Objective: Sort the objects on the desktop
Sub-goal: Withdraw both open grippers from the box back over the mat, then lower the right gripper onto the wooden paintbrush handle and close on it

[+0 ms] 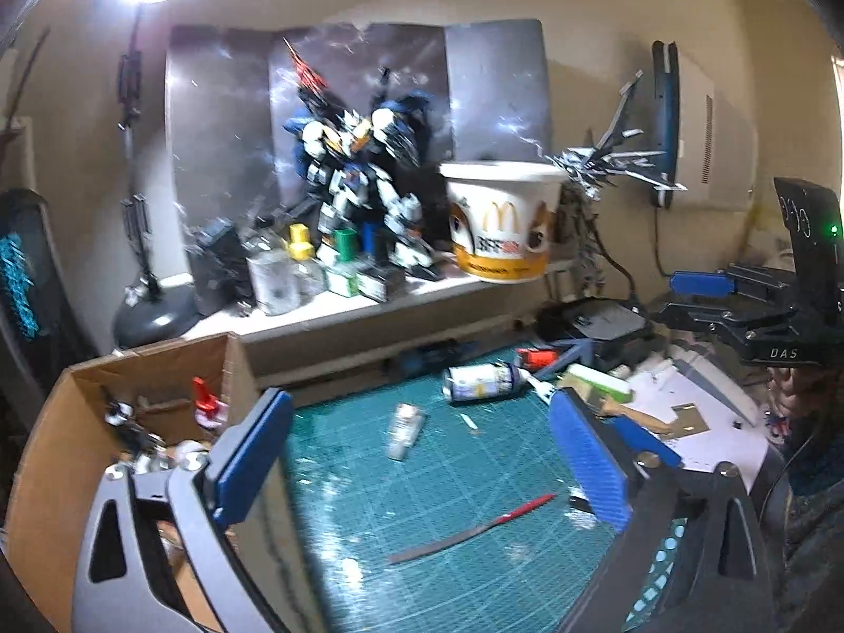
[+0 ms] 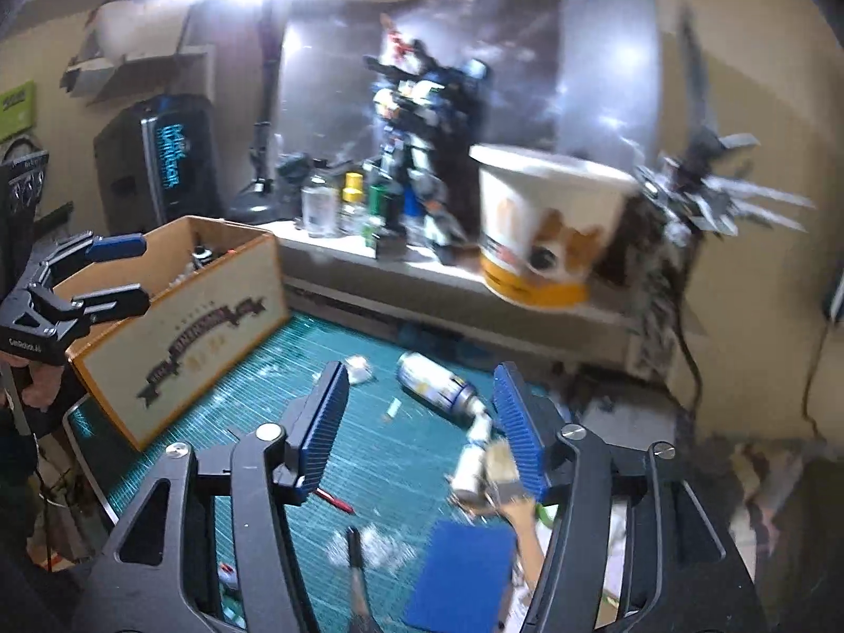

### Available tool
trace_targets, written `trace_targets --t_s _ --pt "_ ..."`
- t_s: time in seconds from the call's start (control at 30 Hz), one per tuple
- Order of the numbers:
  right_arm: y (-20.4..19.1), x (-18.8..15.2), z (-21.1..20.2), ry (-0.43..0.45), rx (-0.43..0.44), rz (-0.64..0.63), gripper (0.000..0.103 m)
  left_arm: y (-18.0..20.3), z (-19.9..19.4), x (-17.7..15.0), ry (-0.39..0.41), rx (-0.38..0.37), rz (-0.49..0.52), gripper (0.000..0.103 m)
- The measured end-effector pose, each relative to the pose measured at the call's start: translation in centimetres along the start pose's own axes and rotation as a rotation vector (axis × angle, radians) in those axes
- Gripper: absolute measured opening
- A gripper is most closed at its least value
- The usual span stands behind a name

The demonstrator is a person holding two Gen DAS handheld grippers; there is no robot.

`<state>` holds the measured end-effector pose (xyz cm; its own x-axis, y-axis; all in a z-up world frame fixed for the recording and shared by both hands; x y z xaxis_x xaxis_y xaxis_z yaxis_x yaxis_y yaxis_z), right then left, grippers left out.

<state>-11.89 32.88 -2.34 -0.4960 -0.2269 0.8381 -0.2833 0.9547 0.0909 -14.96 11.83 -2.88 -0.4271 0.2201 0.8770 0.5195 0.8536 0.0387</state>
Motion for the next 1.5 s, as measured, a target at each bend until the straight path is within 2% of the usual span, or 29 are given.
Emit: trace_targets --t_s 0.13,0.33,0.57,0.63,0.73,0.8,0.9,0.97,1.23,1.5 --pt "2.4 -2.3 -0.6 -0.031 -0.028 0.058 0.063 1.3 2.2 -2.1 -0.052 -0.055 -0.035 0.103" --pt "5.1 -5.8 -0.4 -0.104 -0.044 0.136 0.063 2.4 6.6 -5.9 -0.194 -0.106 -0.112 0.103" --pt "7.3 -9.8 0.5 -0.181 -0.055 0.151 0.063 3.1 10.1 -8.2 -0.285 -0.099 -0.123 0.103" --pt "7.8 -10.9 1.4 -0.217 -0.039 0.133 0.059 3.5 10.9 -8.4 -0.302 -0.100 -0.120 0.103" --pt "8.3 -12.5 4.1 -0.293 -0.011 0.113 0.048 4.0 11.8 -8.7 -0.325 -0.102 -0.116 0.103" --pt "8.6 -13.6 6.0 -0.346 0.007 0.100 0.035 4.4 12.4 -8.9 -0.340 -0.106 -0.114 0.103" --pt "9.0 -15.2 8.8 -0.419 0.034 0.084 0.023 5.0 13.1 -9.3 -0.359 -0.103 -0.102 0.103" --pt "9.1 -15.8 10.5 -0.448 0.053 0.084 0.022 5.3 13.6 -9.4 -0.369 -0.100 -0.091 0.103" --pt "8.3 -16.4 14.0 -0.474 0.121 0.096 0.023 5.2 15.3 -9.3 -0.397 -0.088 -0.084 0.103" --pt "8.4 -16.4 14.1 -0.441 0.109 0.148 0.022 5.4 16.8 -9.7 -0.422 -0.093 -0.085 0.103"
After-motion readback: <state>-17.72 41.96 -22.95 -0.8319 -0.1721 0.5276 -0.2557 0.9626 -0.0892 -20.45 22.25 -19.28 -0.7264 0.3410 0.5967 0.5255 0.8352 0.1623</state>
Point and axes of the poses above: each gripper's, at about its wrist camera, not at the fingertips, and z roughly the way its jaws point, y to its right, x to its top, the point moved 8 cm from there along z, roughly the way its jaws point, and after that the axes turned 3 degrees about -z, right-handed, at the moved point
